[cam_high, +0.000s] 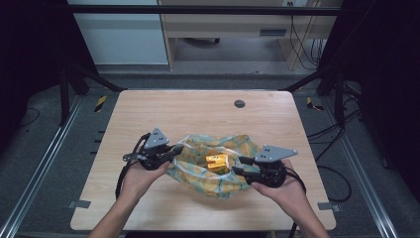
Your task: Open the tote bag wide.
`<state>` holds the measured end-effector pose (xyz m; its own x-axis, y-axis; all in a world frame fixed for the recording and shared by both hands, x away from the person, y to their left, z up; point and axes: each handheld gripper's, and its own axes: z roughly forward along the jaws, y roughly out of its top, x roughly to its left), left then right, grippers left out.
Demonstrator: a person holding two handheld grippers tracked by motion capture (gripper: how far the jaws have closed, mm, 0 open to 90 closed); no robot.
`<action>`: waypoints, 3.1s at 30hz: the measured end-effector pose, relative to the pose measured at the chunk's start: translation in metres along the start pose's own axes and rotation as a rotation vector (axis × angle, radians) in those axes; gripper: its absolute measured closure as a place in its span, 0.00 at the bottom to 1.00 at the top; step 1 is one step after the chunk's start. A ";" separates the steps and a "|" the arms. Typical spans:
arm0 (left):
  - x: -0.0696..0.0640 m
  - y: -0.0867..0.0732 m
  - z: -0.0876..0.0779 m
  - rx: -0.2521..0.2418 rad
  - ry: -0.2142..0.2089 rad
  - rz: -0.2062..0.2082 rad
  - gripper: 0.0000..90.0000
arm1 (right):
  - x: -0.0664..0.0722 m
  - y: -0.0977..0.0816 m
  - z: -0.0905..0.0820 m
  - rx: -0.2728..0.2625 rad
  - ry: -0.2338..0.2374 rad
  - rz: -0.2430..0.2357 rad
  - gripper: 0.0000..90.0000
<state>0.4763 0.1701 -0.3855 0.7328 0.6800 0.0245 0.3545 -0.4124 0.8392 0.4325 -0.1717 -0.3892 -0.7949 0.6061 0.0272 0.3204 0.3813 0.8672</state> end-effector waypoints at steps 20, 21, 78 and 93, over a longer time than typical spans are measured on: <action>0.000 -0.001 0.005 0.021 0.007 0.026 0.96 | -0.046 -0.028 0.008 0.078 -0.049 0.196 0.38; 0.000 0.000 0.005 0.021 0.007 0.027 0.96 | -0.048 -0.029 0.008 0.084 -0.039 0.207 0.36; -0.010 -0.058 -0.008 0.112 -0.044 0.060 0.97 | 0.003 -0.078 0.006 0.221 0.087 0.118 1.00; -0.014 -0.072 0.008 0.116 -0.060 0.052 0.97 | 0.001 -0.070 0.005 0.182 0.057 0.107 0.83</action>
<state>0.4450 0.1850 -0.4512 0.7841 0.6198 0.0303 0.3778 -0.5155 0.7691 0.4123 -0.1943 -0.4527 -0.7774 0.6115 0.1473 0.4883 0.4392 0.7541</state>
